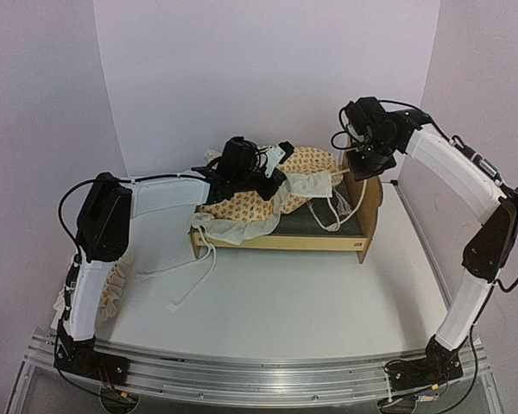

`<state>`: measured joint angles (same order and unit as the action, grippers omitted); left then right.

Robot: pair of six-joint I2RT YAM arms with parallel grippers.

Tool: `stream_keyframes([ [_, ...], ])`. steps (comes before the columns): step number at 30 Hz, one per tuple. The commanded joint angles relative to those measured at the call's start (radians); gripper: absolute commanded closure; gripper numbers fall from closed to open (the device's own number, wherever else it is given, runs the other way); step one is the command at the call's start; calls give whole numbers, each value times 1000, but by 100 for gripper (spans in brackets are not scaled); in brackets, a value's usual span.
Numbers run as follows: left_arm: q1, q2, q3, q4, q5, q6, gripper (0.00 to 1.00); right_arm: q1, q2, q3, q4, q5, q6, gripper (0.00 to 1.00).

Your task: Set up the pet bed

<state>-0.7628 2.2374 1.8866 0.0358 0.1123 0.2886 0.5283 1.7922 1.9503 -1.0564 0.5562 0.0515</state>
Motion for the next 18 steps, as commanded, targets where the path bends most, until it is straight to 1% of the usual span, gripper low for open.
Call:
stream_keyframes([
  [1, 6, -81, -8, 32, 6, 9, 100, 8, -103, -19, 38, -92, -38, 100],
  [3, 6, -81, -9, 30, 8, 10, 100, 7, -120, -55, 69, -286, -43, 100],
  [5, 6, -81, -13, 28, 3, 22, 100, 9, -121, -102, 71, -437, -13, 100],
  [9, 9, -90, -38, 30, -13, 42, 100, 8, -149, -188, 62, -491, 79, 100],
  [11, 9, -98, -50, 35, 2, 44, 100, 8, -174, -198, 62, -519, 120, 100],
  [15, 10, -95, -44, 37, 15, 43, 100, 9, -220, -135, 61, -619, 173, 100],
  [18, 9, -92, -40, 34, 14, 46, 100, 9, -228, -114, 62, -622, 186, 100],
])
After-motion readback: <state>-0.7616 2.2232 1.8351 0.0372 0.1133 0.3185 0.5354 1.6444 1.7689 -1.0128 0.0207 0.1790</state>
